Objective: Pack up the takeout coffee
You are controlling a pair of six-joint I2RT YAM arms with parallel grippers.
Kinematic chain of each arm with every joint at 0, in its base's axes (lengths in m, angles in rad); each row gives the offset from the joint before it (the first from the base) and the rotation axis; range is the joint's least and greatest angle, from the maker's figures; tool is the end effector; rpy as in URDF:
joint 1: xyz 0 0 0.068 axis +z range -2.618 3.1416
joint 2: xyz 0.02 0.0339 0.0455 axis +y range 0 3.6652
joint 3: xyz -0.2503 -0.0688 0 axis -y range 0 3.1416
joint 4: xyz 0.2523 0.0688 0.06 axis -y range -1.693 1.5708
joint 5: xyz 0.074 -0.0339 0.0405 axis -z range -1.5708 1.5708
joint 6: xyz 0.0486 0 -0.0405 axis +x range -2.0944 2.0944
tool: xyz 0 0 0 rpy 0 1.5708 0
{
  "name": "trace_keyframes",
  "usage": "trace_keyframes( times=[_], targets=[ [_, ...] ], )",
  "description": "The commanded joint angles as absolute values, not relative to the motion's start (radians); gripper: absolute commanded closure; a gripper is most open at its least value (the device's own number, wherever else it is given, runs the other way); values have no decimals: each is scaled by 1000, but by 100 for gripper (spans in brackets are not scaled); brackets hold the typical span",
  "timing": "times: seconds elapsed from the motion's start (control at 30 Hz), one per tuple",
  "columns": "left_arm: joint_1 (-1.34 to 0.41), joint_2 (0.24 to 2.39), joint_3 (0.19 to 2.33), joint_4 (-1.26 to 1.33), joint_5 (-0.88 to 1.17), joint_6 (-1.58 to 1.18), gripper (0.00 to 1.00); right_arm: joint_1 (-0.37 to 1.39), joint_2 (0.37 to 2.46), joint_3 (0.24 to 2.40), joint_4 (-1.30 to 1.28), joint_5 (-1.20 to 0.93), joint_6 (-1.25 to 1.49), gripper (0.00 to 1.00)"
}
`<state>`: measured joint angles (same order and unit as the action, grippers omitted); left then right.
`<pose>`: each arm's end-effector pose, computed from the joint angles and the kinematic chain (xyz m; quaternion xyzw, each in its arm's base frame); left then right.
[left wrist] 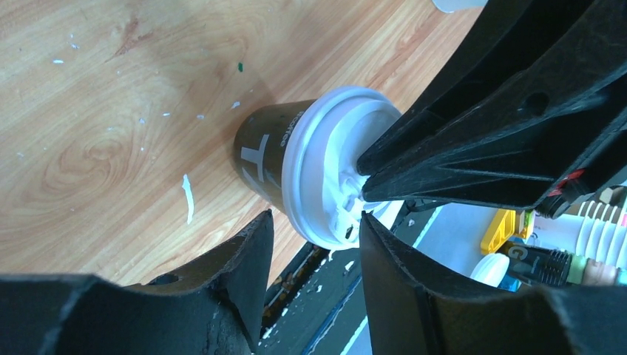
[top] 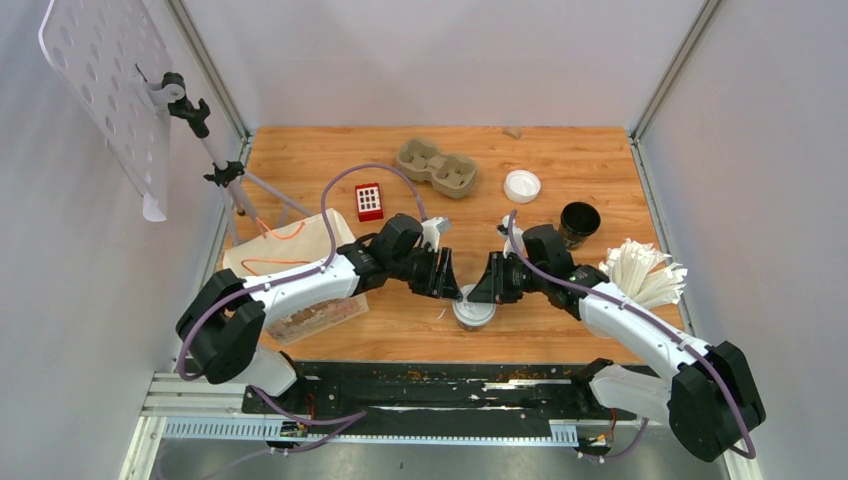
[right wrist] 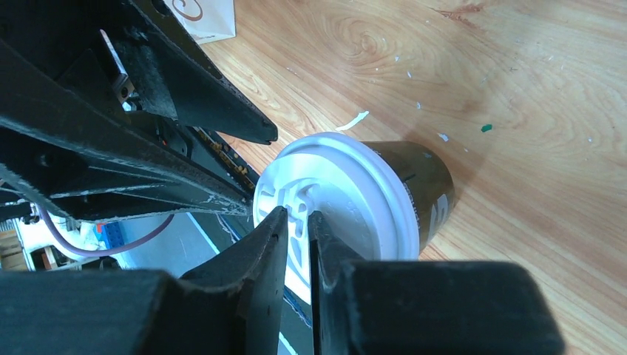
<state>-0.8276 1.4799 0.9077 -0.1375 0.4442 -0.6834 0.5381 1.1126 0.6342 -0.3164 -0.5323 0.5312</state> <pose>0.2088 -0.2581 0.1998 0.1556 0.8775 -0.4249 0.1591 0.1952 0.1452 0.1924 -0.1026 0.8927 0.3955 0.1900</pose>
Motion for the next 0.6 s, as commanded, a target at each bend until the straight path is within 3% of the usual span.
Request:
trace_keyframes(
  times=[0.0, 0.3, 0.57],
  targets=[
    [-822, 1445, 880, -108, 456, -692, 47, 538, 1108, 593, -349, -469, 515, 82],
    [-818, 1479, 830, -23, 476, -729, 54, 526, 1100, 577, -351, -464, 506, 82],
    [-820, 1504, 817, -173, 369, -695, 62, 507, 1083, 506, -325, -453, 517, 83]
  ],
)
